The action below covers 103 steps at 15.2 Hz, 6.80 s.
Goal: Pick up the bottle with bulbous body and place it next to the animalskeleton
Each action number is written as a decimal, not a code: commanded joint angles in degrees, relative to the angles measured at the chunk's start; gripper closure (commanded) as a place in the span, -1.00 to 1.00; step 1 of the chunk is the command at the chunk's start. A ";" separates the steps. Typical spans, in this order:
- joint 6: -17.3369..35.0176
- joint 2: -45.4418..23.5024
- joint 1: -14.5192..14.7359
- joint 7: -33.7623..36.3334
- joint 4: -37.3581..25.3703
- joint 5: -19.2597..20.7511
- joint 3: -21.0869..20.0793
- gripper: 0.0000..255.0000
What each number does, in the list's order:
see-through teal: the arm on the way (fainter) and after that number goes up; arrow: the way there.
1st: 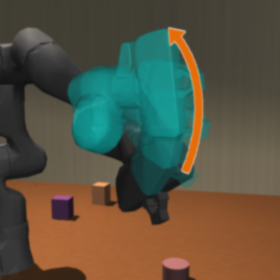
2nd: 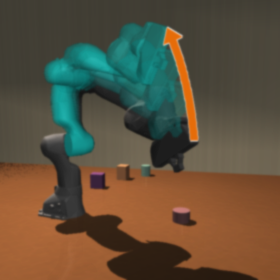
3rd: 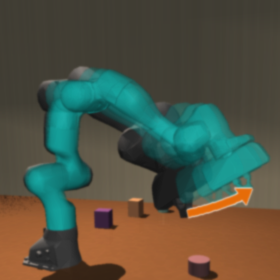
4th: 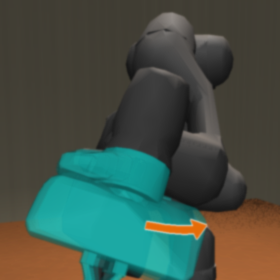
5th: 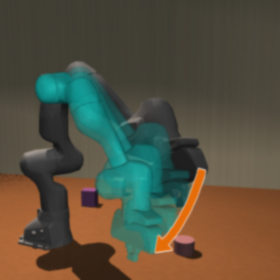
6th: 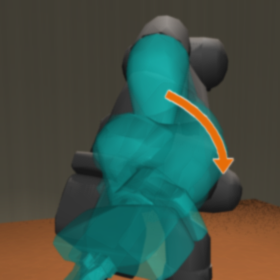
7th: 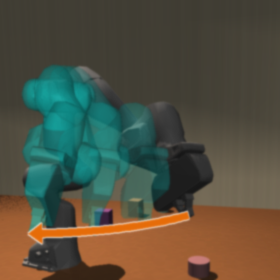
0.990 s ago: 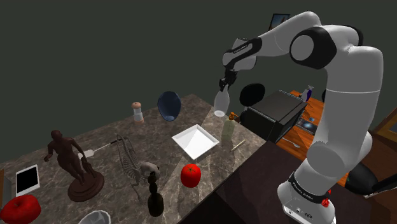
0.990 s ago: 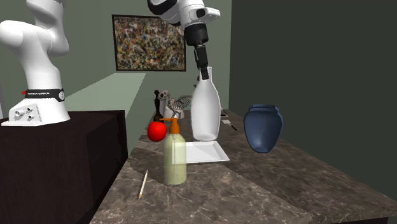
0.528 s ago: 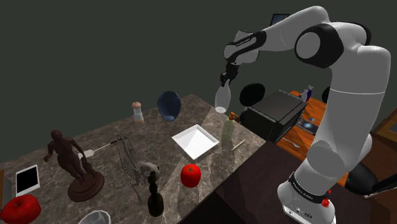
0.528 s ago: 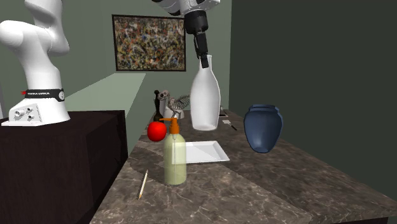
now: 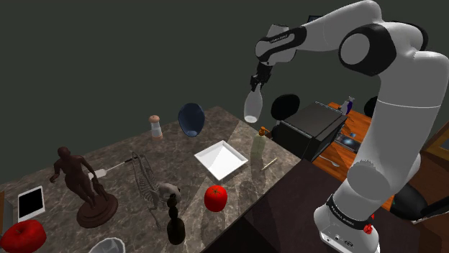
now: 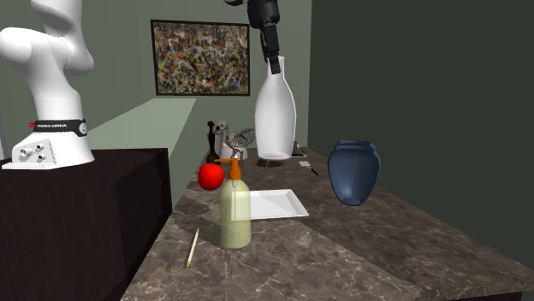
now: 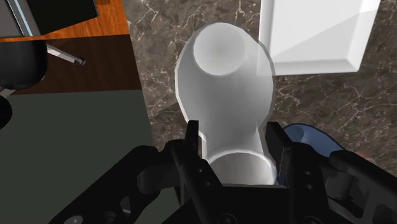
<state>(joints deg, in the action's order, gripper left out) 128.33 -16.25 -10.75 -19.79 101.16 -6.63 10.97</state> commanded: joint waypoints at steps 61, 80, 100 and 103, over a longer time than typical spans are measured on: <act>-15.14 38.56 20.01 49.98 24.03 7.13 -27.60 1.00; -12.86 32.77 24.73 69.02 21.83 7.81 -41.52 1.00; 2.55 27.34 23.99 73.60 32.70 11.40 -43.96 1.00; 4.87 25.97 23.71 74.71 33.91 12.54 -44.39 1.00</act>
<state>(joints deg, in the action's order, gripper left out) 132.25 10.26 13.00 54.27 134.60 5.45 -33.12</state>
